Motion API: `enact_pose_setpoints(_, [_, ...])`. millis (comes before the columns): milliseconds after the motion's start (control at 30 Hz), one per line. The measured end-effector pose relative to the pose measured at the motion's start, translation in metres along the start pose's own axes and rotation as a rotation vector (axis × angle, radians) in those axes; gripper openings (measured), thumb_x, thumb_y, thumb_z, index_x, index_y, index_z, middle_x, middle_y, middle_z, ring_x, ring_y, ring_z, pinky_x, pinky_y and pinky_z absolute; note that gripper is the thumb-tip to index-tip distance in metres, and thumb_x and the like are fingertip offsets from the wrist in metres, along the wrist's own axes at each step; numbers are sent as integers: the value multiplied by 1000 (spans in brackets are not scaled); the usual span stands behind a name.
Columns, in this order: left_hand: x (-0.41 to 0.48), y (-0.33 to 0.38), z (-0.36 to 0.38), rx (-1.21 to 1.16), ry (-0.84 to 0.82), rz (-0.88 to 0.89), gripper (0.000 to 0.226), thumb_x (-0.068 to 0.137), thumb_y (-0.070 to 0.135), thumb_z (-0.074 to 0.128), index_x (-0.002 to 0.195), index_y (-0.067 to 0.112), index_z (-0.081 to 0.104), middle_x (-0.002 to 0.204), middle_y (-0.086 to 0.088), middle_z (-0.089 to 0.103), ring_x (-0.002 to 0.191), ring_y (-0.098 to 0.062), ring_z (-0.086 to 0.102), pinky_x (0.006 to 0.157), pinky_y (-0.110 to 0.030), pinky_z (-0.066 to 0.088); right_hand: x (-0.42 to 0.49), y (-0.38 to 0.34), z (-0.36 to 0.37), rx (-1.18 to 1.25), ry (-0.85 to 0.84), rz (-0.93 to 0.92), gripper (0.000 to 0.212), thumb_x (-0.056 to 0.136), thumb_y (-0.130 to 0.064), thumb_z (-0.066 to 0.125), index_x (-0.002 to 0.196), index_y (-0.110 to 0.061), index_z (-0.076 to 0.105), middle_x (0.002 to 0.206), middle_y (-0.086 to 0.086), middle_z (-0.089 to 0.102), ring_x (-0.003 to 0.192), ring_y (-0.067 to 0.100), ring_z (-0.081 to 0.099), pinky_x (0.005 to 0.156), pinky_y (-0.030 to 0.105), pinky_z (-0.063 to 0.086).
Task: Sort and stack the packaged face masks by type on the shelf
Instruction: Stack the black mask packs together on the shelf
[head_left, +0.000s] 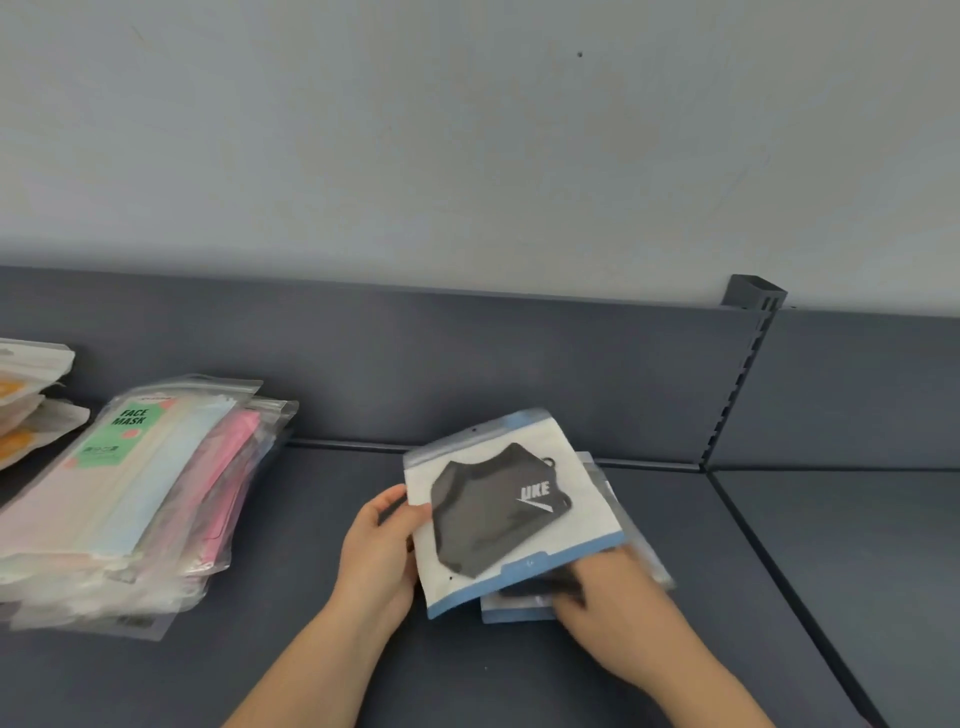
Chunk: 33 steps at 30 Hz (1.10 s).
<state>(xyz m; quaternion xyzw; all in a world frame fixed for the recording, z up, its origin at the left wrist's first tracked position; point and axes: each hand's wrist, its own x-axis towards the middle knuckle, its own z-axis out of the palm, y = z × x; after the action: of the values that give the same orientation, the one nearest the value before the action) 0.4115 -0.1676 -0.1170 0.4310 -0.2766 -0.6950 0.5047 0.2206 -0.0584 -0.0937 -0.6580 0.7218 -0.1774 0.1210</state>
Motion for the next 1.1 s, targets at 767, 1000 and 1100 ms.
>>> enact_pose_setpoints(767, [-4,-8,3,309,-150,26,57,84,28,77,132,21,47,119,-1,71,104,-20,70,93,-41,55,-10,-40,9,1416,399,588,65,90,6,60,130,-35,28,111,1,58,99,23,63,73,41,59])
enact_pose_setpoints(1000, [-2,-8,0,129,1,66,38,92,9,66,123,19,46,118,-4,66,105,-24,66,90,-45,54,-3,-3,-2,632,427,534,11,94,-26,56,102,-23,62,104,0,64,89,19,62,64,31,49])
enact_pose_setpoints(1100, [-2,-8,0,63,55,80,29,95,7,62,116,19,45,112,-4,64,98,-21,66,77,-37,55,-2,20,1,129,380,540,36,91,-49,51,117,-25,58,124,0,55,111,25,47,84,37,40])
